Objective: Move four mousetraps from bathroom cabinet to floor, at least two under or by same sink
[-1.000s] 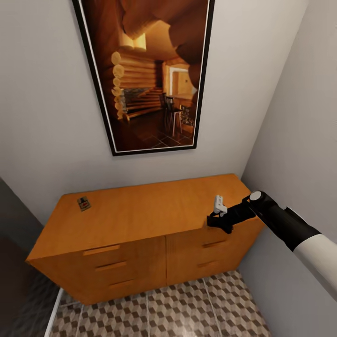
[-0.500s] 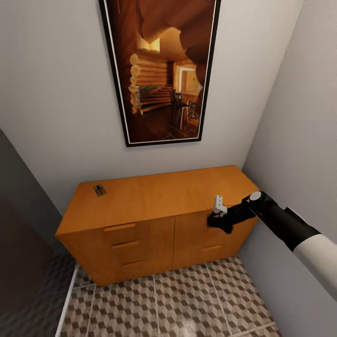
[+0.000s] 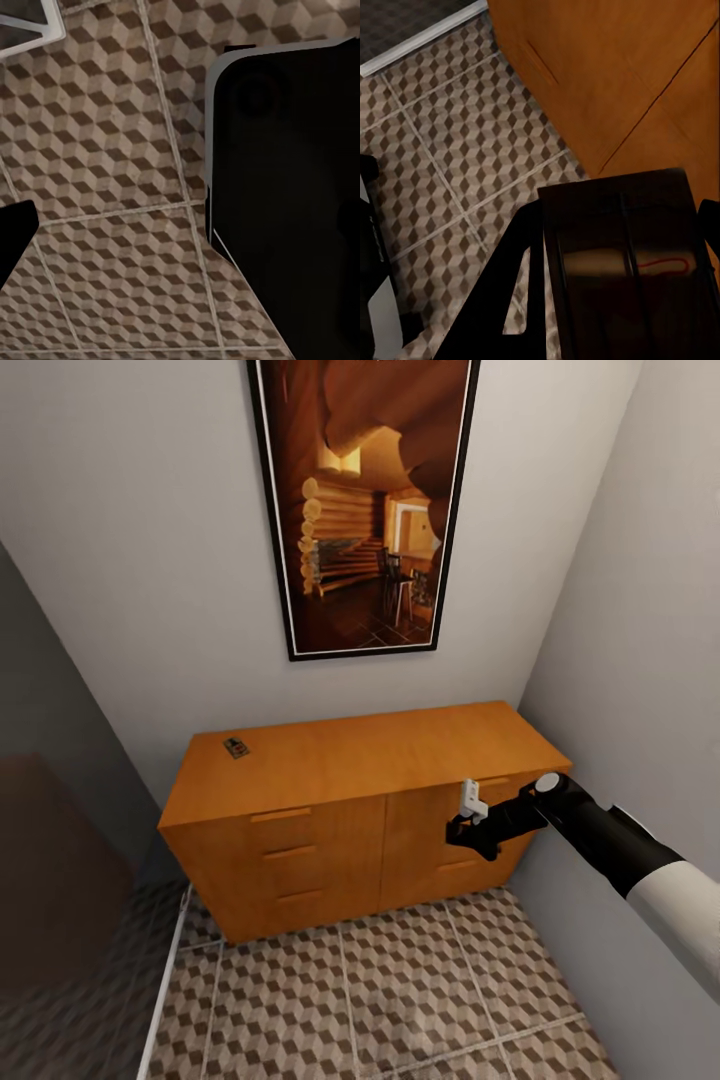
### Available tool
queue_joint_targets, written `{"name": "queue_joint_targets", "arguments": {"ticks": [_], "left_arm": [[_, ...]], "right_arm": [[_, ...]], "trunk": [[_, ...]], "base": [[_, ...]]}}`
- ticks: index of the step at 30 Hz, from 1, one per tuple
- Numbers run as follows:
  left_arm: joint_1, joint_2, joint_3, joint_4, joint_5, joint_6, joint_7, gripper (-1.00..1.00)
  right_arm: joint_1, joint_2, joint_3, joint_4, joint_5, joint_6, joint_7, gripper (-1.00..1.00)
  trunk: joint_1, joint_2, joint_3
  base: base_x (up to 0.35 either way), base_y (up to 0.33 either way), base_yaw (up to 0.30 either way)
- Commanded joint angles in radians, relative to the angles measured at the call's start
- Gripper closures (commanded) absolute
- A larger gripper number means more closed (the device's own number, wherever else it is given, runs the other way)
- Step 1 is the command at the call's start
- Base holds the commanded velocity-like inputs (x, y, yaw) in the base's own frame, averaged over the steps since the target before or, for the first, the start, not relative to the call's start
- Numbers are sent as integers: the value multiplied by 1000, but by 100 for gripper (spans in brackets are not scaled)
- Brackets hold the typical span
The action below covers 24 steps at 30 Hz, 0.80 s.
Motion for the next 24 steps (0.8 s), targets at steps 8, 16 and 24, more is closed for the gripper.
{"name": "queue_joint_targets", "arguments": {"ticks": [8,16,24], "left_arm": [[-2,-1,-9,4,8,-6,1,-100],[-2,-1,-9,4,8,-6,1,-100],[-2,-1,-9,4,8,-6,1,-100]], "right_arm": [[-2,11,22,105,-2,-80,-26,100],[-1,39,65,300,-1,-238,-53,100],[0,120,160,656,-1,-527,-157,100]], "trunk": [[0,-2,-2],[0,-2,-2],[0,-2,-2]], "base": [[-17,7,0],[-1,0,0],[0,0,0]]}}
